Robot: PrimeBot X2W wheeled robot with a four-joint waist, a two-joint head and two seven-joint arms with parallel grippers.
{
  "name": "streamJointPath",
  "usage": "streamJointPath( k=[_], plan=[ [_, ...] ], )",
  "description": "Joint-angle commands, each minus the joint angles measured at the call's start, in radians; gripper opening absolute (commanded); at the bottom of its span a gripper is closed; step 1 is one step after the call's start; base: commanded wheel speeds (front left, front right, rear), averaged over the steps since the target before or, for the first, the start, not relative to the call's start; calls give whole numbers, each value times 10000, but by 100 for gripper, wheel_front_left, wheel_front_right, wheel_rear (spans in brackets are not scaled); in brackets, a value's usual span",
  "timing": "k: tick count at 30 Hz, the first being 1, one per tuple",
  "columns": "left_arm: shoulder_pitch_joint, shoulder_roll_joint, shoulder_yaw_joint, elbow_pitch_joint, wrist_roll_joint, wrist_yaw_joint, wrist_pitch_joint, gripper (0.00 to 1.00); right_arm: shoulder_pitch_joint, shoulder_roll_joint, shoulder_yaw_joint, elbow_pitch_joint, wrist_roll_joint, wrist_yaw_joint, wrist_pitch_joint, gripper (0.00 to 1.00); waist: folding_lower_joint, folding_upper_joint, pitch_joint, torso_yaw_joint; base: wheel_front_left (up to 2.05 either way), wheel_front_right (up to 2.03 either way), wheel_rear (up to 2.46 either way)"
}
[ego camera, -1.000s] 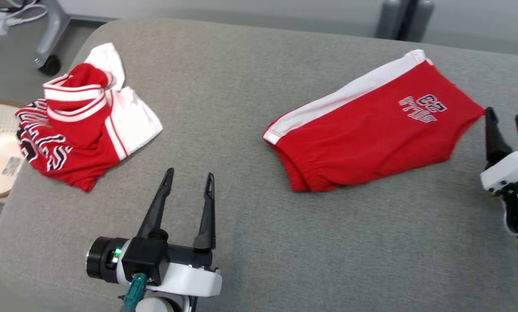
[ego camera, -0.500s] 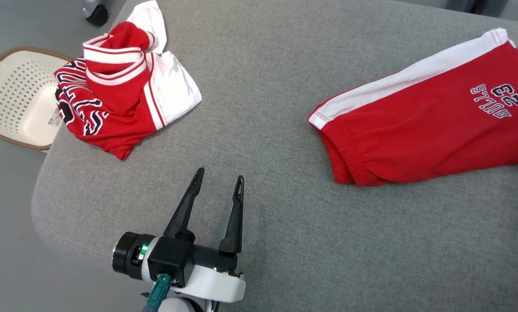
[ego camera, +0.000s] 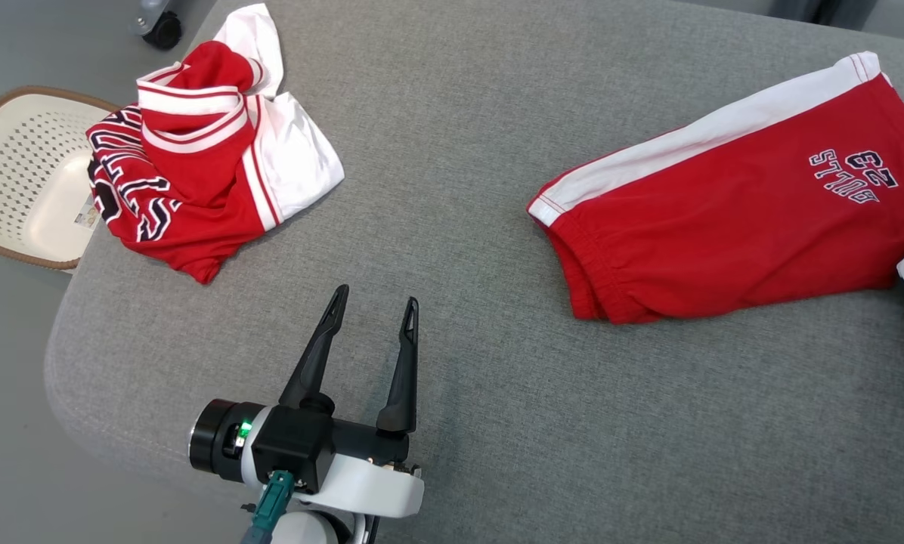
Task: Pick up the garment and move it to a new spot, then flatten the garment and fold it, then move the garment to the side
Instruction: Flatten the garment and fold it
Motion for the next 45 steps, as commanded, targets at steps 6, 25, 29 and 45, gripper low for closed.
streamJointPath(
  k=[6,25,29,45],
  plan=[
    [-115,23,217,-113,191,-52,-35,100,438,-111,146,-497,329,-7,-827,0,0,-1,-95,-648,0,0,0],
    [-240,25,815,-32,769,-466,-35,100,2720,429,235,-2165,1810,-7,-2435,0,0,-1,-367,-3190,0,0,0],
    [-278,28,868,31,866,-600,-35,100,2935,487,234,-2330,1945,-7,-2529,0,0,-1,-444,-3539,0,0,0],
    [-61,26,807,192,690,-632,-36,100,2539,502,417,-4109,778,-4,-2595,0,0,-1,-1134,-3383,0,0,0]
  ],
)
